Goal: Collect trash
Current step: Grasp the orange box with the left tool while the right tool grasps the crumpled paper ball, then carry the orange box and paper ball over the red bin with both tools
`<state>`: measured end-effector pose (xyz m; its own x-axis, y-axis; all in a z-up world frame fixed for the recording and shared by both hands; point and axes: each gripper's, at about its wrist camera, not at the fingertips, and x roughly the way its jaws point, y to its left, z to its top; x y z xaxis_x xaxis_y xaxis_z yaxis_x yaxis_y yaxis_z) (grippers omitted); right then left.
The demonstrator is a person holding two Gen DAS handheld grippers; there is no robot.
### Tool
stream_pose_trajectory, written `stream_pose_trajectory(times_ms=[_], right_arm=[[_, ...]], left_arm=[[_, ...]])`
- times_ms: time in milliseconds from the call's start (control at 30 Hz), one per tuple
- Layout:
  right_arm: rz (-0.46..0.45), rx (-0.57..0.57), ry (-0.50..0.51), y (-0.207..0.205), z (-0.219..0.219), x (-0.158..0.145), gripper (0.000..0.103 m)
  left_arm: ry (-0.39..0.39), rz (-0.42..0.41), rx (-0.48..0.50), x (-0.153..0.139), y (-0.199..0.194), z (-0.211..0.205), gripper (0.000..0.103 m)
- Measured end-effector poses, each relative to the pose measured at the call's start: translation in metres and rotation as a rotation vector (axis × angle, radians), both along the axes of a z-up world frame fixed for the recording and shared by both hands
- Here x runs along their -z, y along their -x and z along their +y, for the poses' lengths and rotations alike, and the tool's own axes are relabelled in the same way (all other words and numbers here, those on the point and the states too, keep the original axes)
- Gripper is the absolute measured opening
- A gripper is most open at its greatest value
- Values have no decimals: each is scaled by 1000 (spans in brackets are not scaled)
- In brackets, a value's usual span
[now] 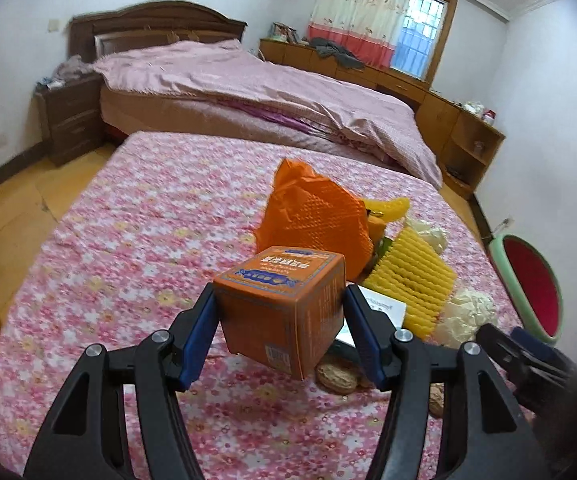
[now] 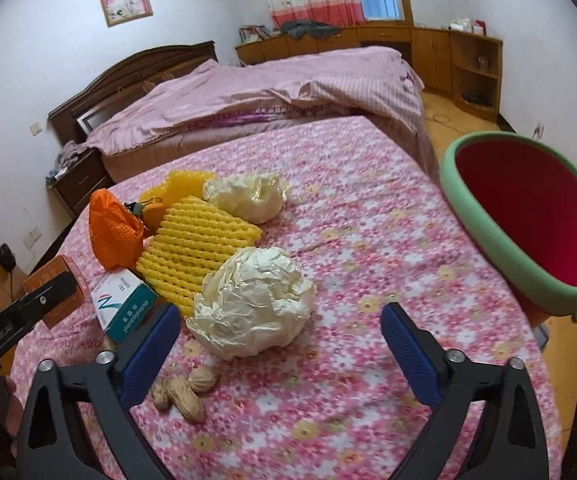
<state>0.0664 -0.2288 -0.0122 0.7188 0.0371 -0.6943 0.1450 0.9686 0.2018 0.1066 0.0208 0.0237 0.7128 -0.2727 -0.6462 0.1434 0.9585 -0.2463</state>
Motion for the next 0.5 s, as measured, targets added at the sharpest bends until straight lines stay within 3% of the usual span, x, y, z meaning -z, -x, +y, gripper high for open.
stream_pose_trajectory(times_ms=[67, 200, 333, 500], right_arm=[[12, 0, -10, -4, 1, 3, 72], [27, -34, -42, -9, 5, 5, 52], [28, -56, -28, -7, 11, 2, 45], [4, -49, -44, 4, 8, -6, 44]], left_arm=[[11, 2, 12, 1, -1, -1, 63], [39, 6, 36, 3, -5, -4, 63], [43, 4, 50, 3, -6, -6, 62], [33, -19, 66, -3, 2, -10, 62]])
